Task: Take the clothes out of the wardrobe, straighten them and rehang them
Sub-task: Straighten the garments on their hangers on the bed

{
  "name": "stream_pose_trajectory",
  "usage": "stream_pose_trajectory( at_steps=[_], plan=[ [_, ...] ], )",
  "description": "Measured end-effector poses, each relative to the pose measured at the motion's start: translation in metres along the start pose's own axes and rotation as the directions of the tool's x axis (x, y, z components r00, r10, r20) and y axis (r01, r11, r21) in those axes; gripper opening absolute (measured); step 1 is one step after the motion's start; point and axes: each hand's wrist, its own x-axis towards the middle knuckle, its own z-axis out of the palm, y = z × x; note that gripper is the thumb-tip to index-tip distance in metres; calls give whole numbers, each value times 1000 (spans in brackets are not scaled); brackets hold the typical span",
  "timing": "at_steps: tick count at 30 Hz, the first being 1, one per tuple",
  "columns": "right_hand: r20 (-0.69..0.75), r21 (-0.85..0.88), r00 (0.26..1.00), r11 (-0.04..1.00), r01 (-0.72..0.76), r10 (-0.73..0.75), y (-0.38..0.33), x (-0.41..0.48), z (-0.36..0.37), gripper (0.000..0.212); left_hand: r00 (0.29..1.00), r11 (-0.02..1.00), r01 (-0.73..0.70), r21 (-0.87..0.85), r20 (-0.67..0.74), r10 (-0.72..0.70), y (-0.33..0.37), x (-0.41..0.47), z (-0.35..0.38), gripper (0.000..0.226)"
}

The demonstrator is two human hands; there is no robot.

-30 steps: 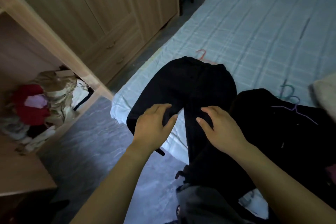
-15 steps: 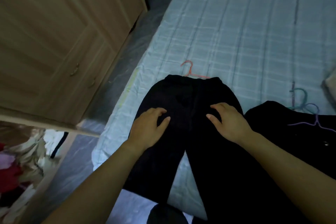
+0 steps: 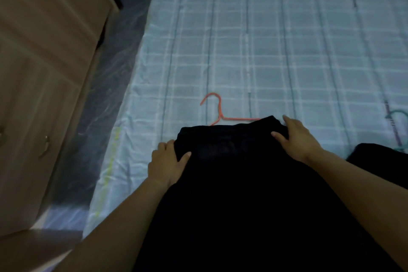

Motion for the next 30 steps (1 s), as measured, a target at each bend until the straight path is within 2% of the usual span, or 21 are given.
stream_pose_trajectory(
  at_steps=[3, 8, 13, 17, 22, 27, 30],
  plan=[
    [-40, 13, 999, 1000, 20, -20, 3, 12, 11, 54, 995, 998, -28, -49, -92, 23, -6, 2, 19, 59],
    [-200, 28, 970, 989, 145, -137, -8, 3, 8, 34, 989, 975, -109, -195, -118, 87, -12, -7, 5, 49],
    [-171, 63, 917, 924, 377, -362, -33, -42, -8, 15, 957, 938, -249, -242, -210, 200, 5, -54, -21, 41],
    [-320, 184, 893, 903, 387, -317, -30, -115, -28, 14, 927, 908, -330, -256, -271, 261, 18, -108, -45, 27],
    [-408, 319, 885, 874, 367, -223, -11, -238, -58, 19, 879, 858, -441, -263, -321, 353, 28, -210, -67, 10],
    [-544, 368, 806, 796, 481, -235, 1, -363, -69, 9, 801, 834, -513, -201, -460, 382, 20, -345, -75, 14],
    [-607, 365, 745, 735, 571, -277, -6, -427, -74, 8, 762, 823, -527, -212, -547, 347, 4, -423, -84, 24]
  ],
)
